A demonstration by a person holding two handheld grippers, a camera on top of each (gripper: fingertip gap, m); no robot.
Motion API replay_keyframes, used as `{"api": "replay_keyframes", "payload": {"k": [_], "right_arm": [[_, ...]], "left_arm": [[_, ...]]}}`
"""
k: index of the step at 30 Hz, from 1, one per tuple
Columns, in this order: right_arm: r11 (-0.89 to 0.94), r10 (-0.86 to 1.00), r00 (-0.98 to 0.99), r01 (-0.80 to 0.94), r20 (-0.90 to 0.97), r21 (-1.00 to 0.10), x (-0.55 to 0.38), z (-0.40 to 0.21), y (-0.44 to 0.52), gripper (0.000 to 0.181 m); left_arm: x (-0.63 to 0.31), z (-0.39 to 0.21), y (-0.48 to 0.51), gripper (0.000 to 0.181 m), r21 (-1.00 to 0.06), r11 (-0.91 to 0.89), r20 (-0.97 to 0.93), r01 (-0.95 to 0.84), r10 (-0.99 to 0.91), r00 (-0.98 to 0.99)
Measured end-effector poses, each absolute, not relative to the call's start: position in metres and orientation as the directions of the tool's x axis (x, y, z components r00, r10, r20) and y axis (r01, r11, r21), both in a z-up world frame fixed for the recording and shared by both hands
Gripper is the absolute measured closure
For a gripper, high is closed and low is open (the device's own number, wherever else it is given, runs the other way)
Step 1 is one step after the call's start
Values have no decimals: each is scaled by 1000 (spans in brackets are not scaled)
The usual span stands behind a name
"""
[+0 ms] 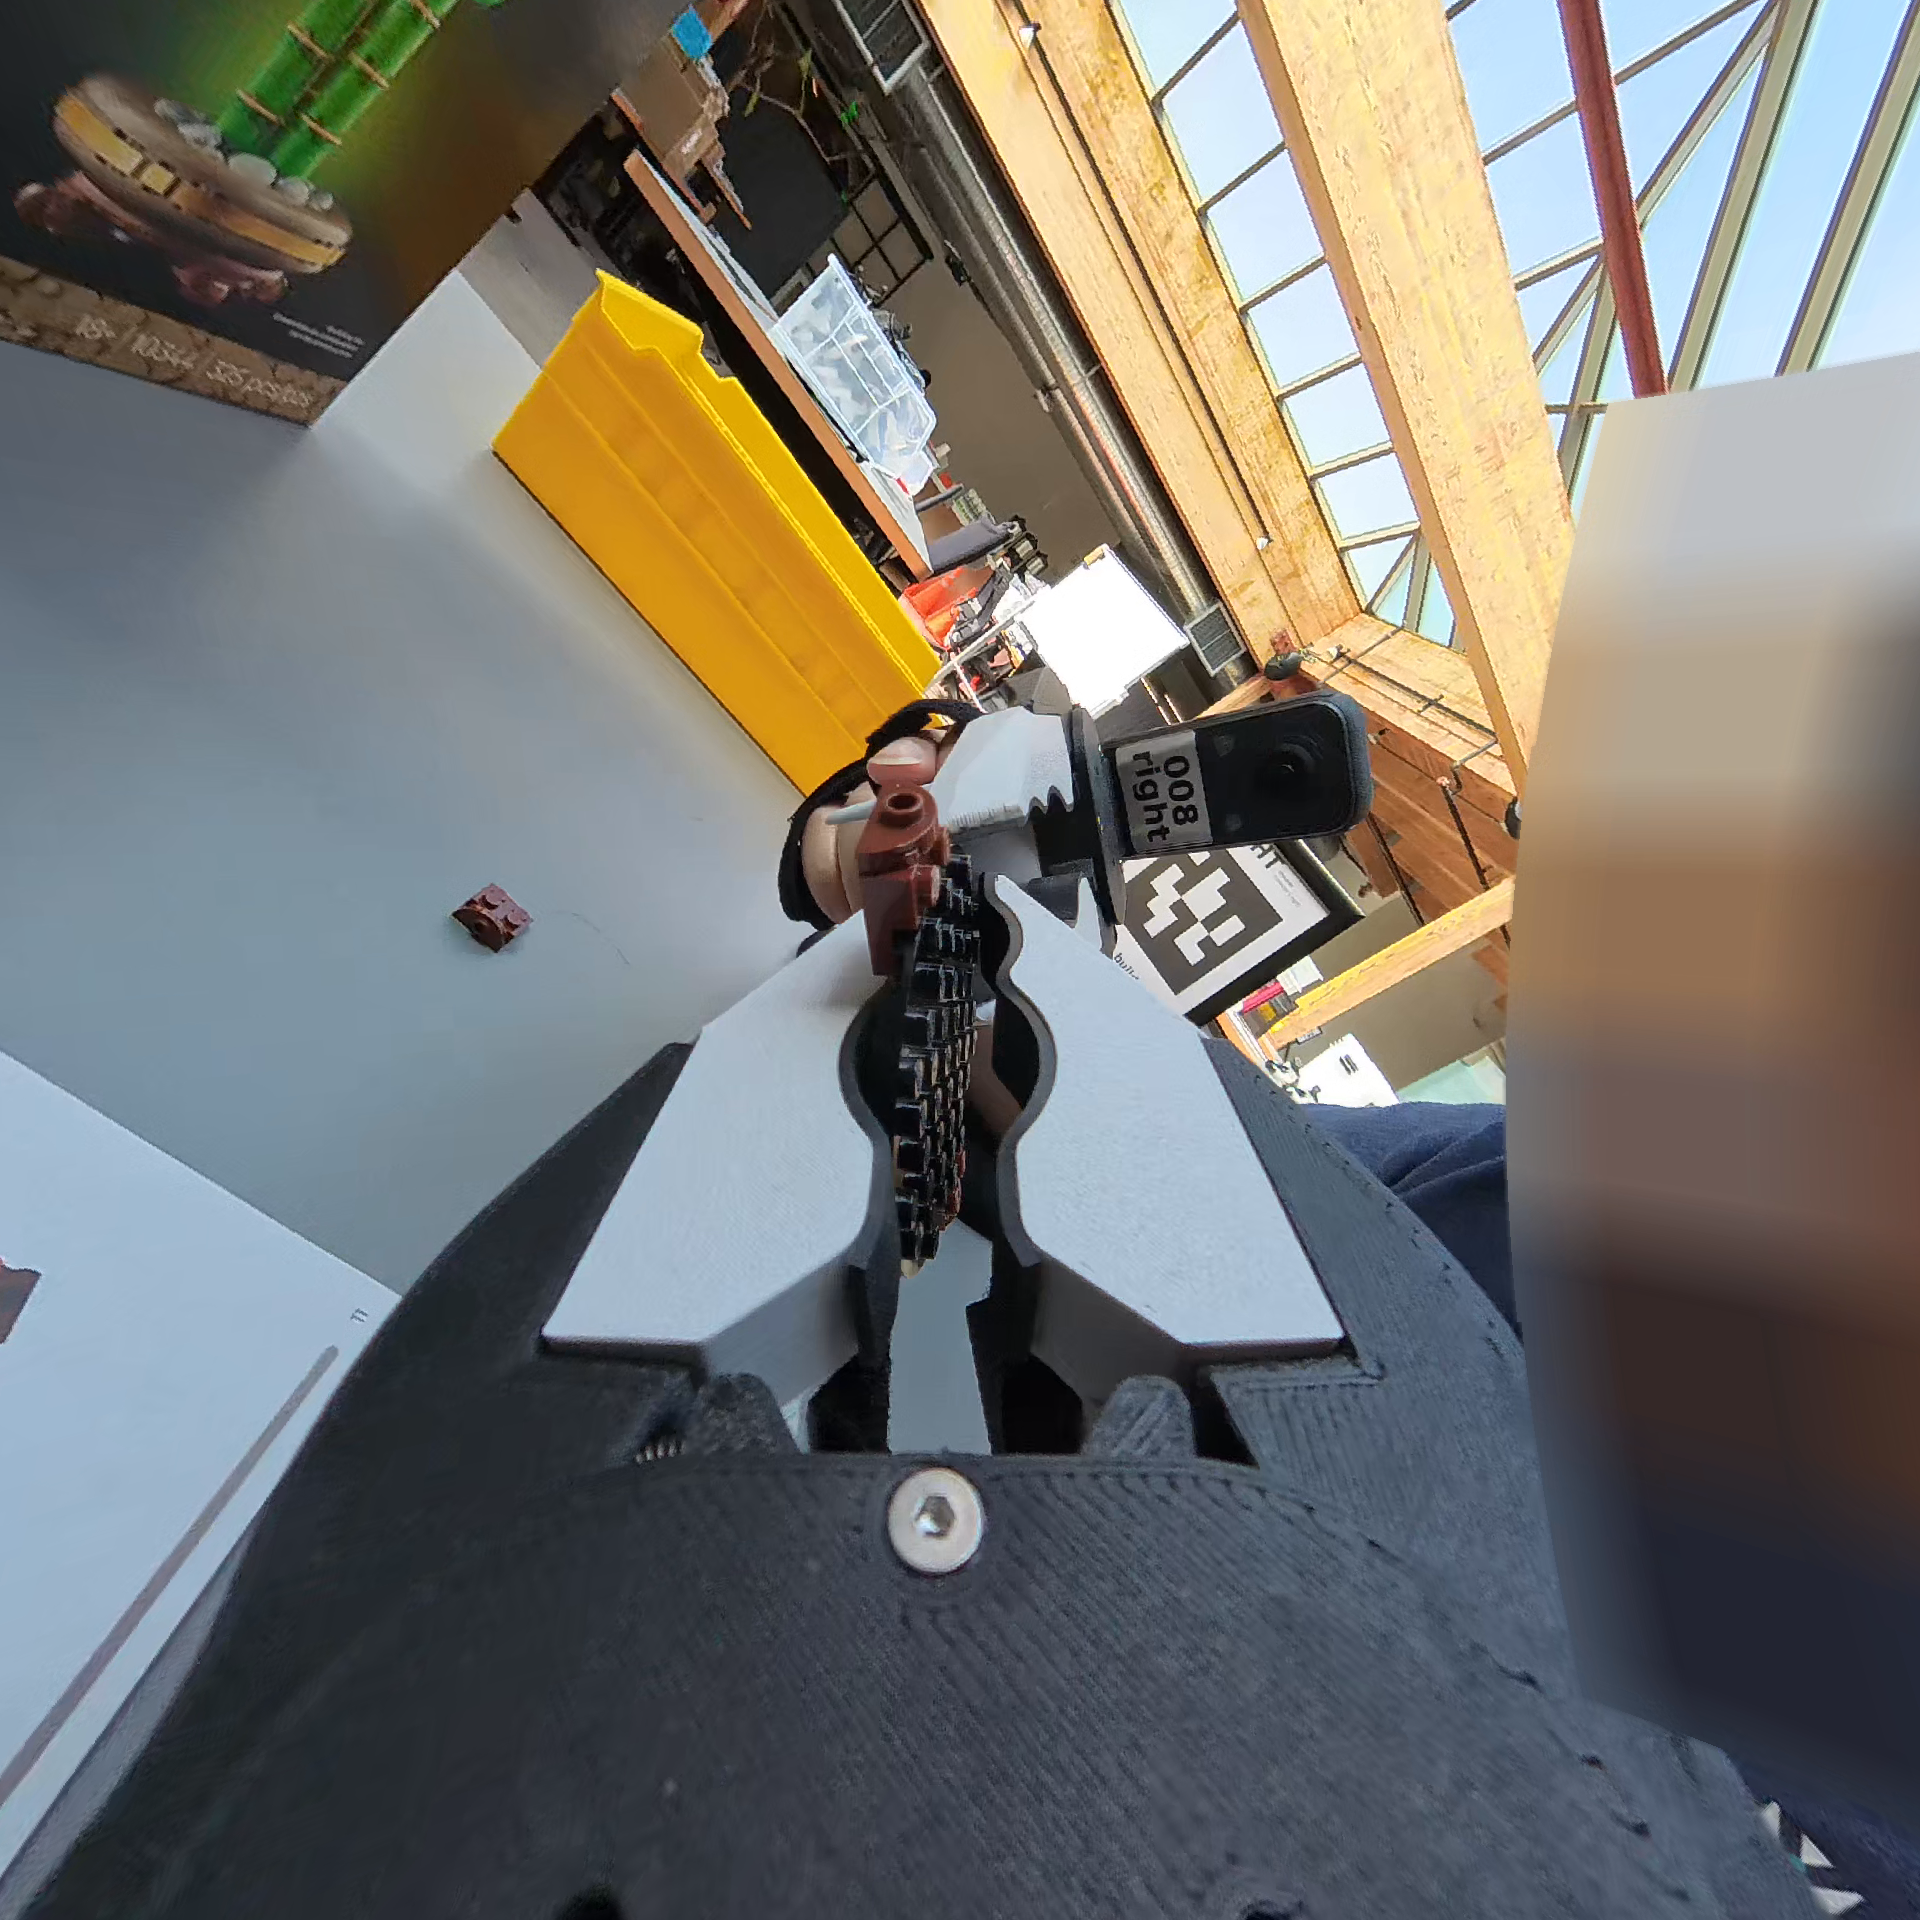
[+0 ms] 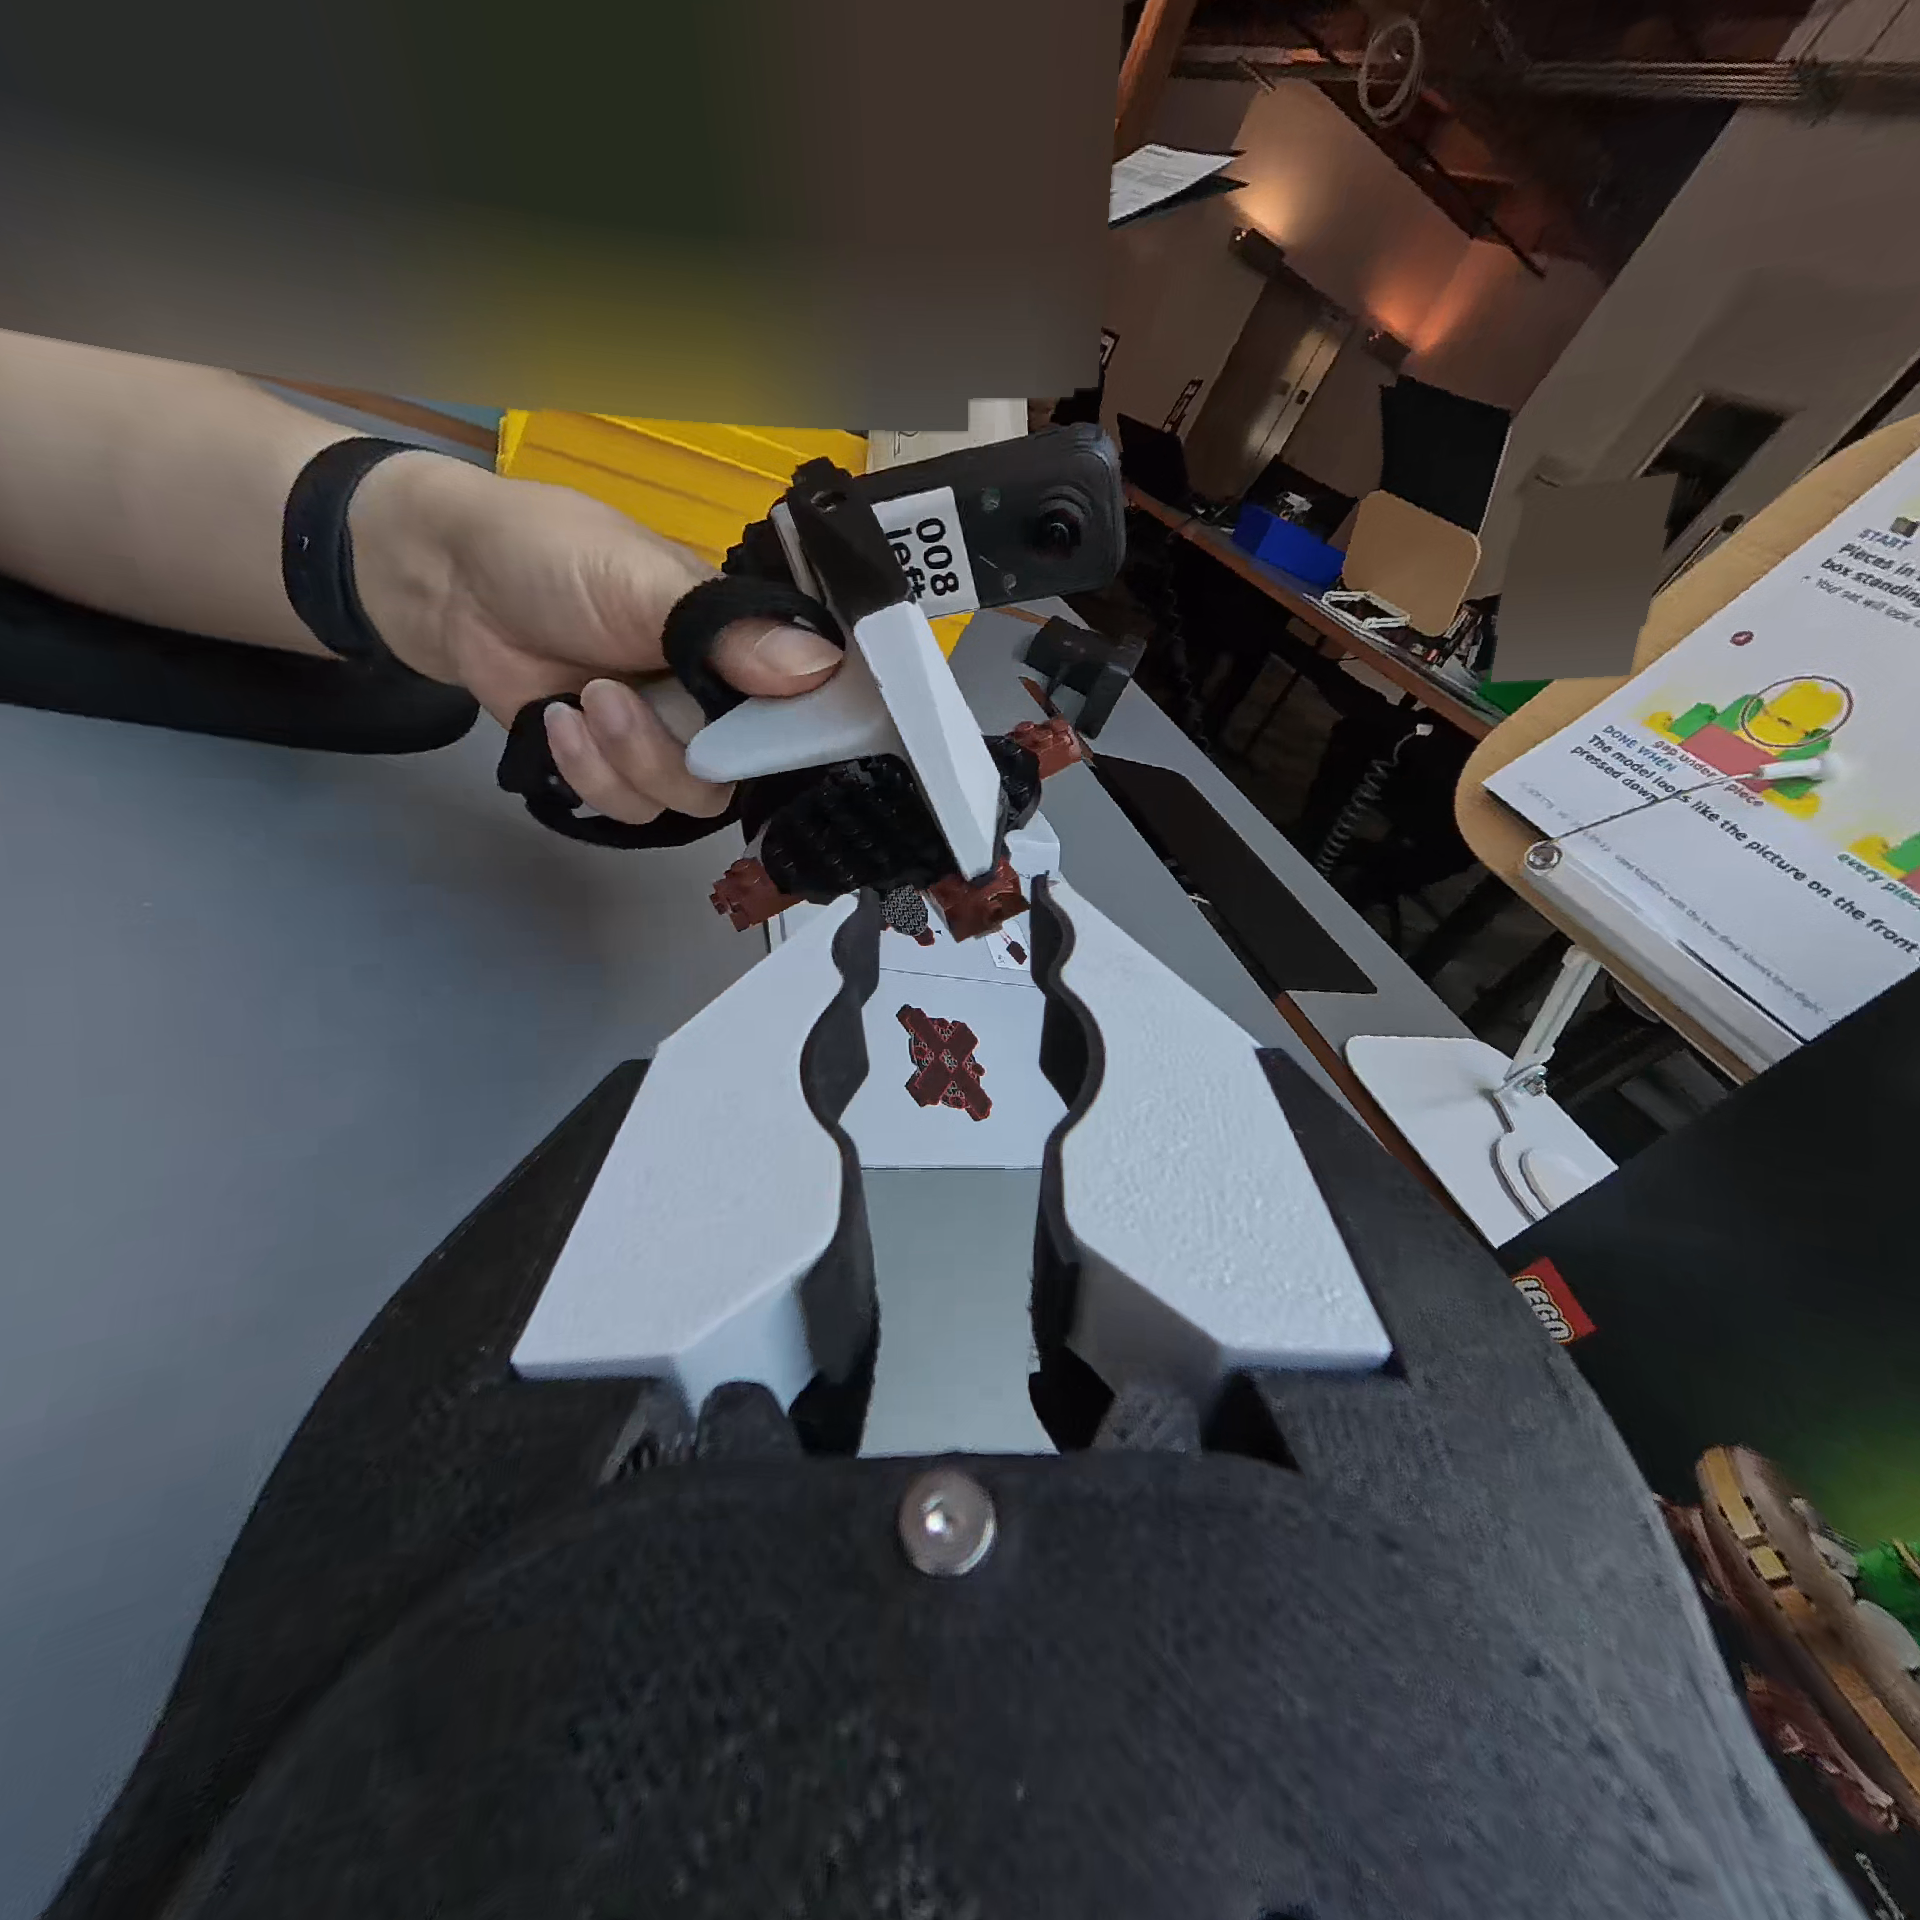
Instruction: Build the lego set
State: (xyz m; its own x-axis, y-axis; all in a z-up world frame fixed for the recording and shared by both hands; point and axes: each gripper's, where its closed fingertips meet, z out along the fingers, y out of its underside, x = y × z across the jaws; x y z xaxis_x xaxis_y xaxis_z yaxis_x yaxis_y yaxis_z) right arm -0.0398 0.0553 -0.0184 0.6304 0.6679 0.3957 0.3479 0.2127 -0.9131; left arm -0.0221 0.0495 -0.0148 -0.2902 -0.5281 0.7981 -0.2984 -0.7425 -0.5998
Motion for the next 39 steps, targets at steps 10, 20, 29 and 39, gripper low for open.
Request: {"api": "replay_keyframes", "payload": {"k": [10, 20, 29, 39], "right_arm": [[181, 721, 574, 385, 389, -905, -42, -31, 51, 164], [170, 712, 592, 376, 377, -911, -43, -29, 51, 164], [180, 764, 515, 408, 388, -895, -43, -34, 39, 166], [142, 720, 594, 380, 358, -914, -44, -27, 50, 166]], "left_arm": [[-24, -29, 37, 174, -550, -717, 835, -428, -481, -267], [-24, -27, 39, 174, -574, -705, 818, -417, -512, -261], [-26, -32, 27, 174, -514, -702, 857, -493, -443, -262], [-26, -26, 38, 173, -530, -729, 848, -433, -459, -264]]}}
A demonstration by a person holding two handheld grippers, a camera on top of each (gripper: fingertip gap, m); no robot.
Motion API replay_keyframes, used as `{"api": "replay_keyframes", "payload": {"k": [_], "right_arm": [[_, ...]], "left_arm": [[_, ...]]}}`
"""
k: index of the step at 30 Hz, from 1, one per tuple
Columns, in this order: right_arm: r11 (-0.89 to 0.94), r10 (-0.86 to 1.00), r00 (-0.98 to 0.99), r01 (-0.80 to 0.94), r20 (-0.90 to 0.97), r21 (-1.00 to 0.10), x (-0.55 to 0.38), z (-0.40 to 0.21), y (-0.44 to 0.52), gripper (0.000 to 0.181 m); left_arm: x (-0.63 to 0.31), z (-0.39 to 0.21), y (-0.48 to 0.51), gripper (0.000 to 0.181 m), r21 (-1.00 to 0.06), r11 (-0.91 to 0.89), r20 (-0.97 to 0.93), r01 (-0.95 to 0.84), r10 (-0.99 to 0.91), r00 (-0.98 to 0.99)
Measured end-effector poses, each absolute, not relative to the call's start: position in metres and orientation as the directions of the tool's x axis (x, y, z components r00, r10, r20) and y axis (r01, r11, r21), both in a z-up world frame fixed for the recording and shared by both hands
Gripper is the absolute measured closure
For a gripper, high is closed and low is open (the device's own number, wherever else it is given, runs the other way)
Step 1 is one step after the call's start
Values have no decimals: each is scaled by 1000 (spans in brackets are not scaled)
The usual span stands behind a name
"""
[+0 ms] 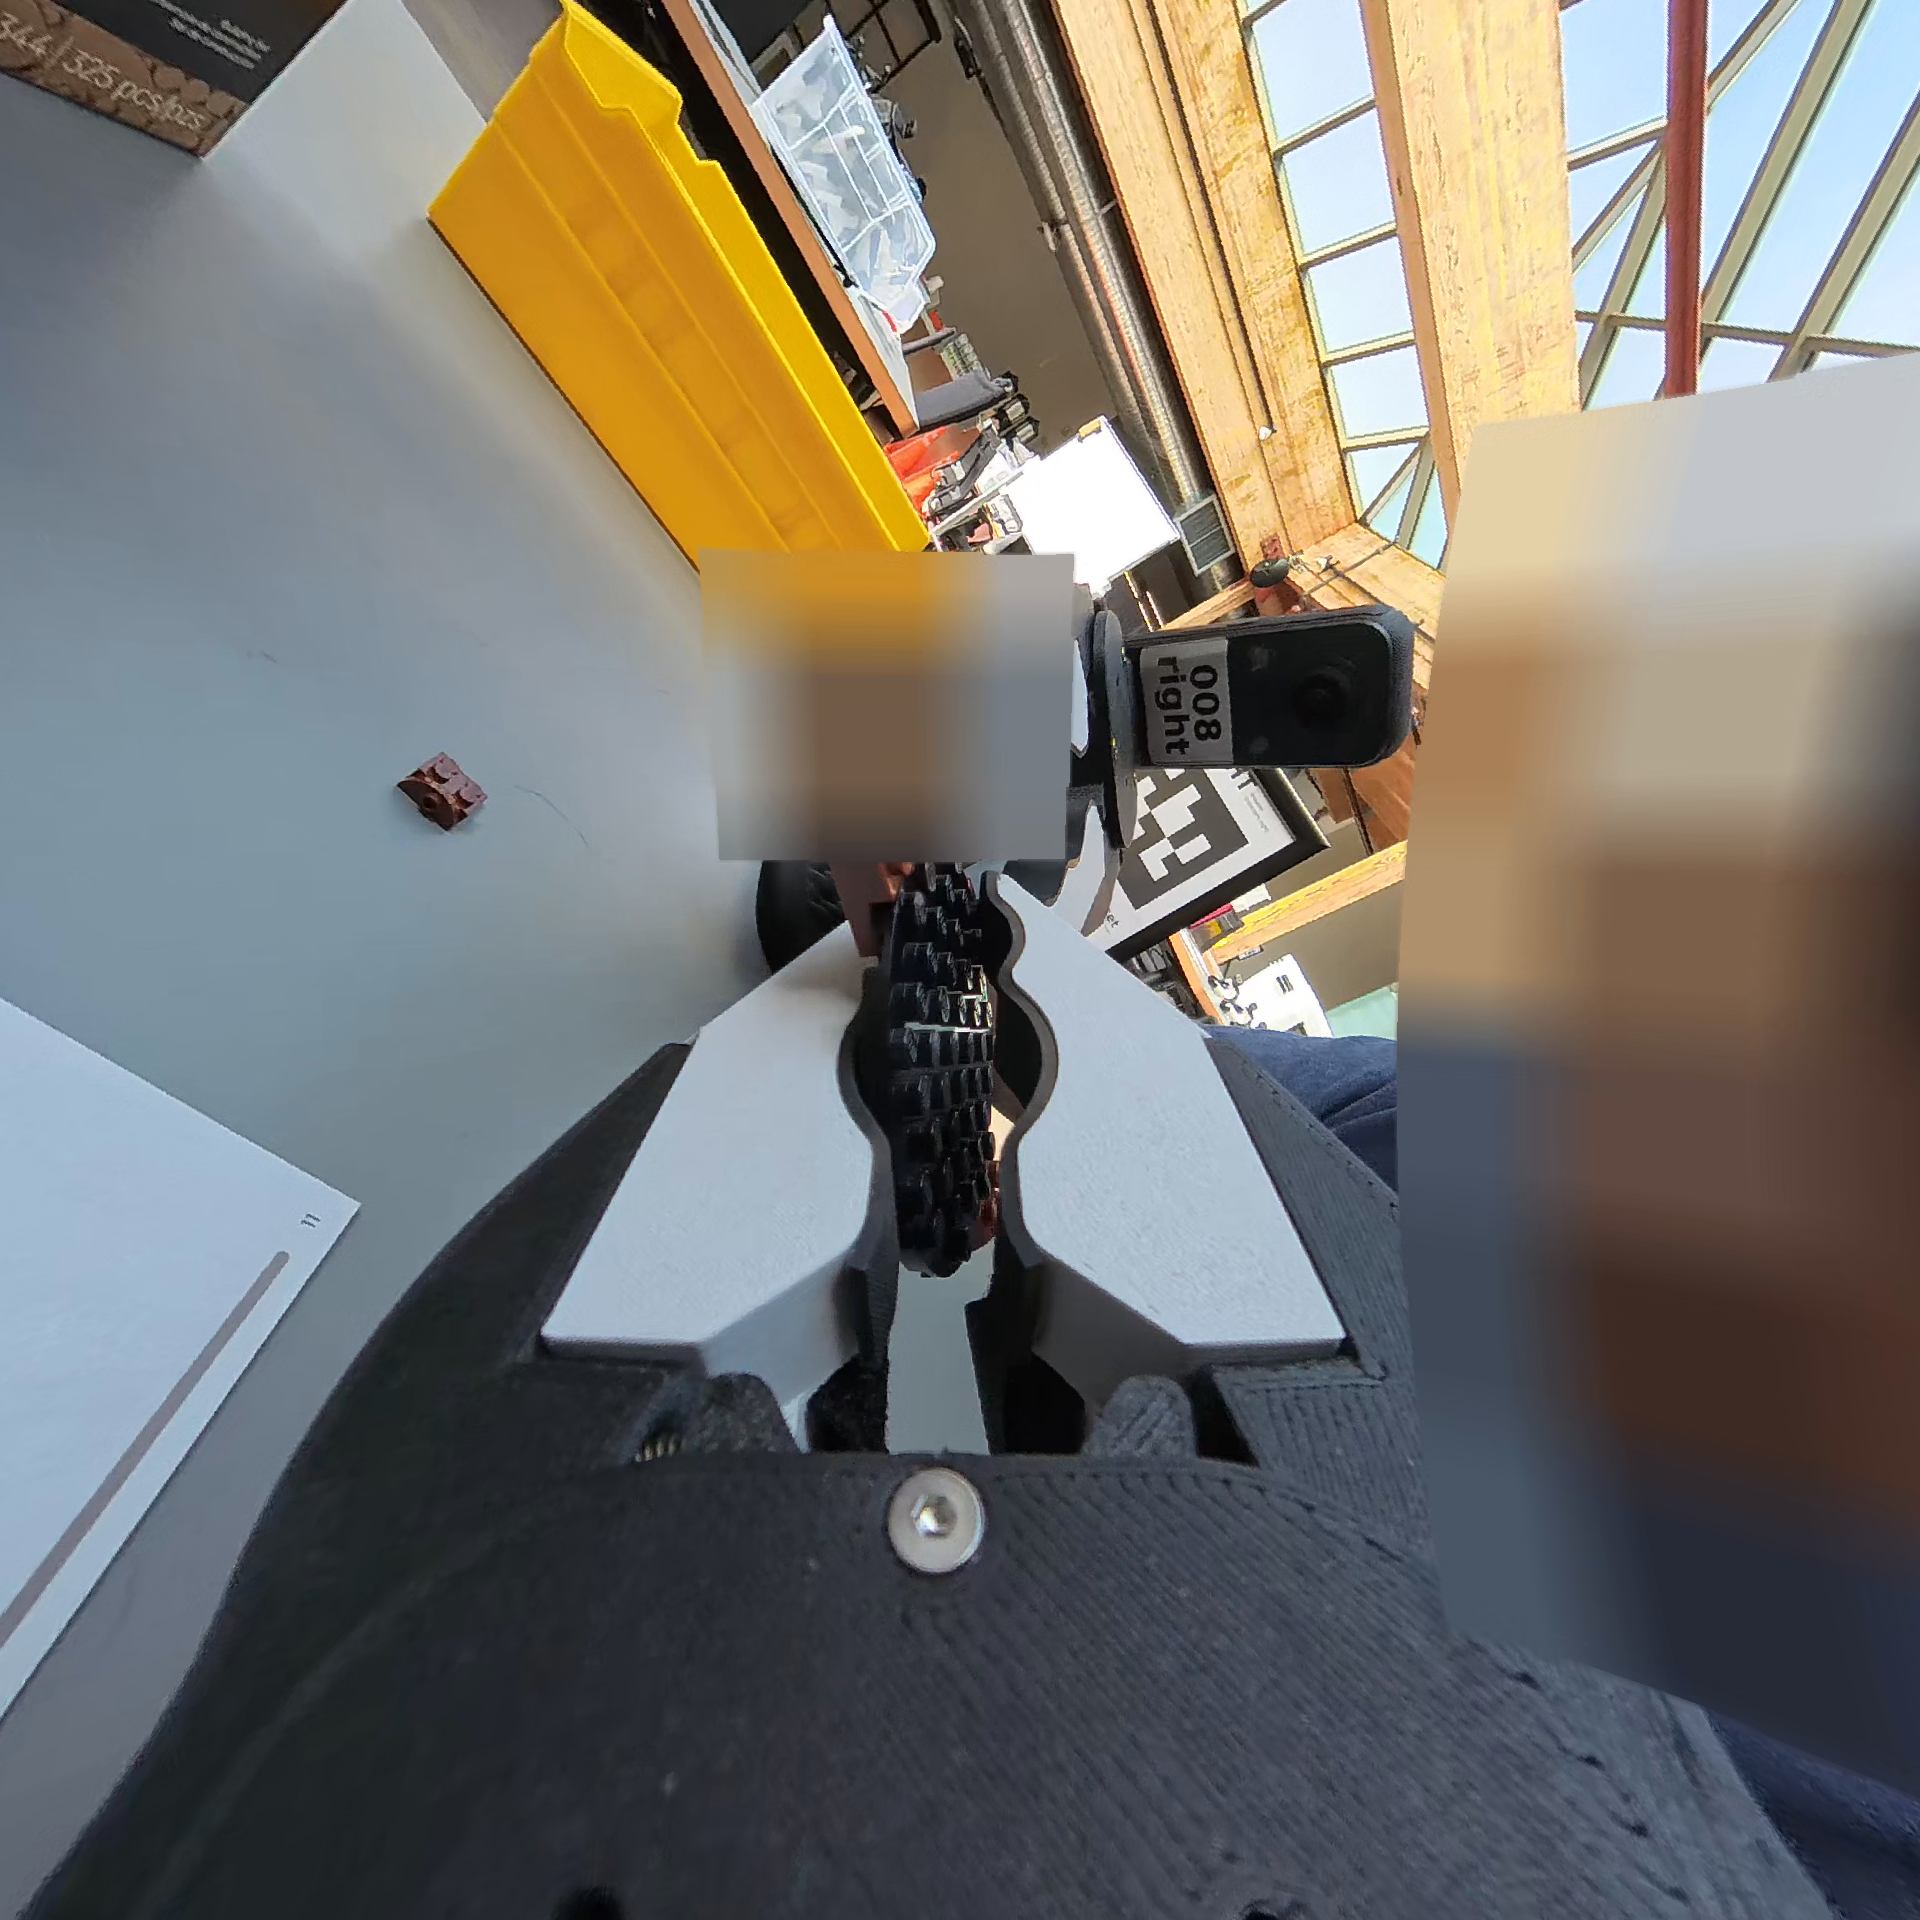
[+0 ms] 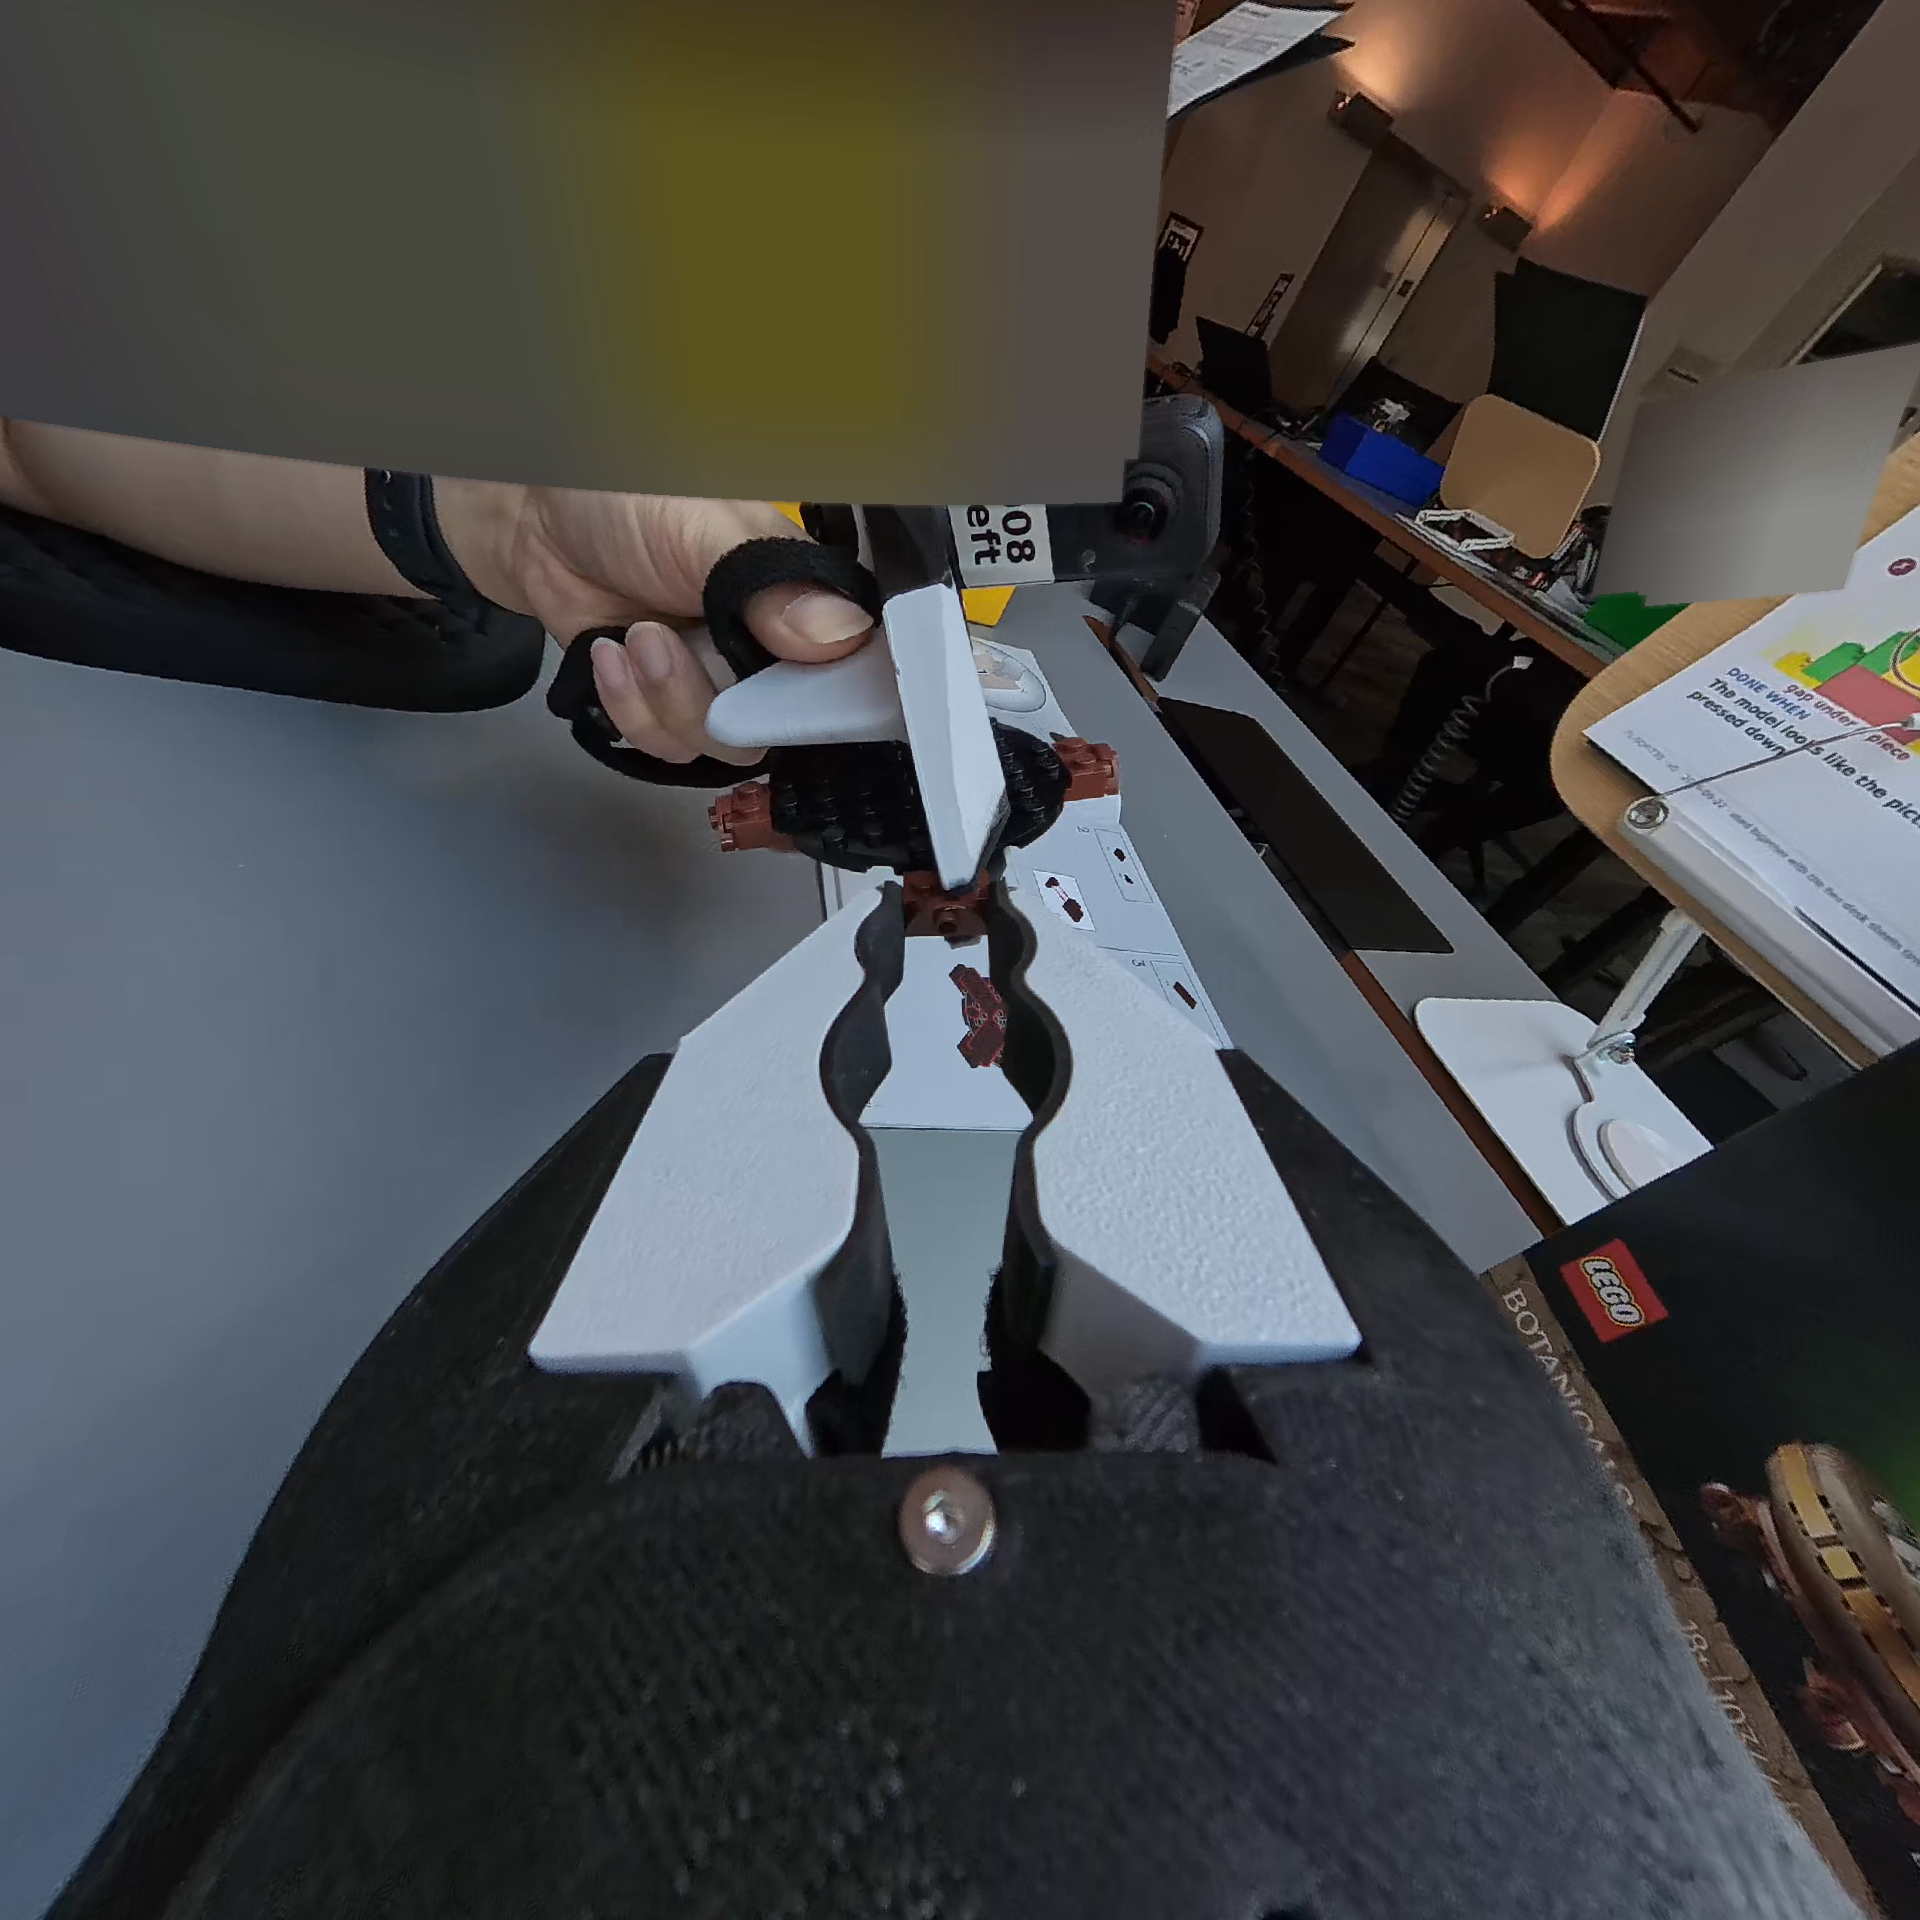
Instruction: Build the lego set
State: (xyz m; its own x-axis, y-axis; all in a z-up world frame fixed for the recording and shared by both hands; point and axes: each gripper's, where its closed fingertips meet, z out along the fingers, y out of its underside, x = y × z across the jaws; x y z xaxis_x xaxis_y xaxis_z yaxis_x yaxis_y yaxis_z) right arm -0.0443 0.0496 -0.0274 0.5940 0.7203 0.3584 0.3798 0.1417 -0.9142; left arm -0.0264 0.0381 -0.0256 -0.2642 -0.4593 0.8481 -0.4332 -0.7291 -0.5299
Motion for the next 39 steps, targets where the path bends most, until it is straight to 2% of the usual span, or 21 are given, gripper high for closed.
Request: {"api": "replay_keyframes", "payload": {"k": [5, 13, 27, 34, 39], "right_arm": [[170, 651, 634, 414, 417, -894, -46, -23, 55, 166], [203, 671, 614, 386, 415, -900, -47, -19, 50, 166], [194, 617, 632, 455, 469, -869, -47, -25, 57, 166], [125, 680, 681, 257, 271, -958, -45, -17, 60, 164], [8, 726, 687, 15, 16, -1000, -38, -7, 64, 140]], "left_arm": [[-27, -21, 44, 173, -541, -739, 841, -402, -471, -265], [-29, -18, 38, 173, -659, -634, 749, -405, -605, -272], [-29, -24, 43, 173, -705, -584, 697, -403, -676, -238], [-27, -18, 48, 174, -711, -610, 697, -350, -677, -236], [-27, -2, 55, 174, -770, -600, 638, -215, -724, -262]]}}
